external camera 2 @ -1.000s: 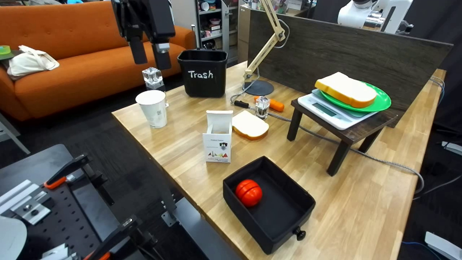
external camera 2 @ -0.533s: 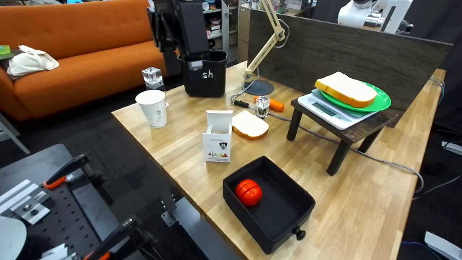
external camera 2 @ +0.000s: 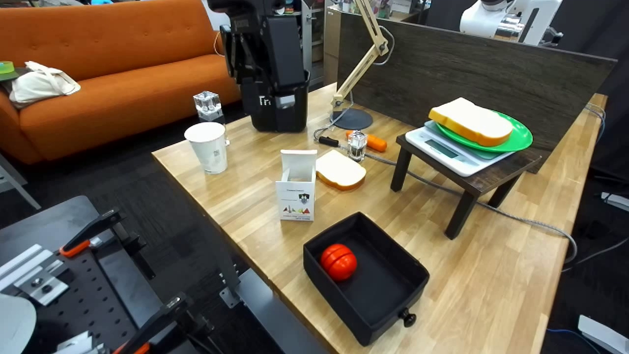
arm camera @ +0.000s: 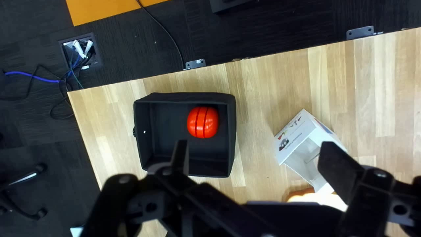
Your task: Place the tomato toy on the slice of bread
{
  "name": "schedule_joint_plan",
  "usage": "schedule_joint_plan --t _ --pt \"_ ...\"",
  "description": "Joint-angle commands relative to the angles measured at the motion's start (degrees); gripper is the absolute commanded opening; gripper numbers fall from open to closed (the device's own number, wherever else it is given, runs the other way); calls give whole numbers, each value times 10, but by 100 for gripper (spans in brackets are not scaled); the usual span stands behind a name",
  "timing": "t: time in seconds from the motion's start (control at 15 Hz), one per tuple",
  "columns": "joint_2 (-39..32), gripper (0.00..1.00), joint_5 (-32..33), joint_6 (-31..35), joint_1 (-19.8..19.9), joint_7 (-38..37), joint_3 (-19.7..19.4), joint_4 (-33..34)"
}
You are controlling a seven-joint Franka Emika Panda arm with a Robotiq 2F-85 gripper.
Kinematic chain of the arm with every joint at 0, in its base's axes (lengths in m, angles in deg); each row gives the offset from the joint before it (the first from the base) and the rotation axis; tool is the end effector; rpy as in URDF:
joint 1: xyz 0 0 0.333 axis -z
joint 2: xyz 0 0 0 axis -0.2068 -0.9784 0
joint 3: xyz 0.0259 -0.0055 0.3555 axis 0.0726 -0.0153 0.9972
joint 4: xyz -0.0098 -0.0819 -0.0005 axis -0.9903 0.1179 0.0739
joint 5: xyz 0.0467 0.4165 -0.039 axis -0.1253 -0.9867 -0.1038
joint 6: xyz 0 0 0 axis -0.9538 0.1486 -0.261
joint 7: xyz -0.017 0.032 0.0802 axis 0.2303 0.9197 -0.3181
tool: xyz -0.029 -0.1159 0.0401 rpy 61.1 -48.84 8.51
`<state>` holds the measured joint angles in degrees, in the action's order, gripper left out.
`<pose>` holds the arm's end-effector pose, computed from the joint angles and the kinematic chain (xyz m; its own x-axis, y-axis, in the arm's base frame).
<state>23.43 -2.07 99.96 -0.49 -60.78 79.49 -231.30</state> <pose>0.3998 -0.1364 0.3809 0.9713 -0.2357 -0.0309 -0.2240 -0.9511 0.2125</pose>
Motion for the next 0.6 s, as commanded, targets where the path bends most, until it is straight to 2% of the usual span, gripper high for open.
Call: schedule_joint_plan --t 0.0,0.27,0.53 --pt "-5 100 -1 -2 1 -1 -3 5" --pt "-41 100 13 16 16 -12 -17 22" --pt "-119 100 -11 59 21 9 -48 49"
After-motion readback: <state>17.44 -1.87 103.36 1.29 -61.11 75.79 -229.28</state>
